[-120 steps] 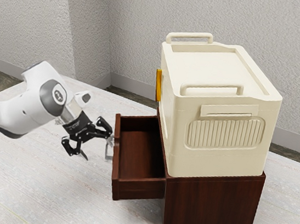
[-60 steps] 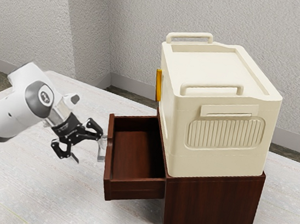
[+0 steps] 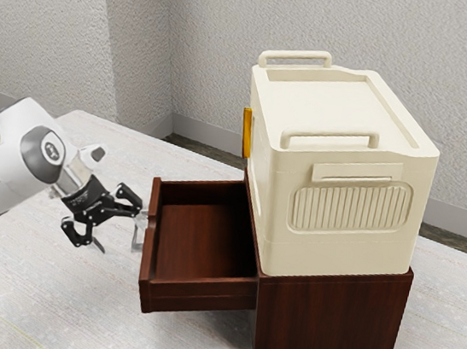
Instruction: Pull the drawer handle with one arm to open the drawer
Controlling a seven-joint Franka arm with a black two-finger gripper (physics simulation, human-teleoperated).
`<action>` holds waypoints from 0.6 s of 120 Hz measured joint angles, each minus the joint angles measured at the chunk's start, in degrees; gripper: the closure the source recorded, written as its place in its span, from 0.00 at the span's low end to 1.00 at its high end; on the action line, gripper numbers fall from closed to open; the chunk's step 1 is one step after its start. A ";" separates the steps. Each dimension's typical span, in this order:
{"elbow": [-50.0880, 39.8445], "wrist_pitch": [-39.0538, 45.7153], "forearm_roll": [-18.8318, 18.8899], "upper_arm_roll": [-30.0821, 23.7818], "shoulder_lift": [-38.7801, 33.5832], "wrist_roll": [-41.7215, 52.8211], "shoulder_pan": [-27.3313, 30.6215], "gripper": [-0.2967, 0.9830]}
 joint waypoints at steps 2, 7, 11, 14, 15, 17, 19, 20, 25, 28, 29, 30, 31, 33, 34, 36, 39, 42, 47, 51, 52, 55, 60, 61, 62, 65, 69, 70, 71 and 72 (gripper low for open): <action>-0.05 0.01 0.07 -0.01 -0.05 0.00 0.11 0.23; -0.12 0.02 0.22 0.01 -0.13 0.01 0.32 0.23; -0.16 0.04 0.31 -0.01 -0.16 0.02 0.44 0.23; -0.17 0.05 0.36 -0.01 -0.17 0.03 0.48 0.23; -0.17 0.05 0.37 -0.01 -0.17 0.03 0.48 0.23; -0.17 0.05 0.38 0.00 -0.18 0.03 0.50 0.23; -0.17 0.05 0.40 0.00 -0.18 0.04 0.51 0.23; -0.18 0.05 0.40 0.00 -0.20 0.04 0.52 0.23; -0.18 0.05 0.44 0.01 -0.26 0.05 0.56 0.23; -0.18 0.05 0.44 0.01 -0.45 0.06 0.59 0.23; -0.18 0.05 0.44 -0.01 -0.58 0.06 0.61 0.23; -0.18 0.04 0.45 0.00 -0.73 0.06 0.63 0.23; -0.18 0.04 0.47 0.01 -0.85 0.06 0.65 0.23; -0.19 0.03 0.50 0.02 -1.09 0.06 0.71 0.23; -0.19 0.03 0.51 0.02 -1.23 0.06 0.74 0.23; -0.19 0.01 0.53 0.03 -1.46 0.07 0.83 0.23; -0.20 -0.02 0.54 0.03 -1.75 0.07 1.00 0.23; -0.20 -0.06 0.50 0.03 -1.94 0.08 1.16 0.23; -0.20 -0.13 0.47 0.01 -2.59 0.12 1.39 0.23; -0.19 -0.19 0.60 -0.06 -3.39 0.16 1.53 0.23; -0.19 -0.20 0.77 -0.07 -3.66 0.17 1.55 0.23; -0.14 -0.27 1.79 -0.15 -4.74 0.19 1.59 0.23; 0.54 -0.70 4.75 -0.17 -6.32 0.21 1.65 0.23; 0.85 -0.89 5.53 -0.16 -6.65 0.21 1.69 0.23; 1.18 -1.09 6.34 -0.16 -6.98 0.22 1.76 0.23; 2.36 -1.82 8.97 -0.16 -7.89 0.22 2.00 0.23; 5.27 -3.53 13.06 -0.13 -8.76 0.21 2.25 0.23; 6.35 -4.17 14.24 -0.14 -8.92 0.21 2.29 0.23; 7.52 -4.89 15.44 -0.14 -9.05 0.21 2.33 0.23; 8.54 -5.58 16.56 -0.14 -9.17 0.20 2.37 0.23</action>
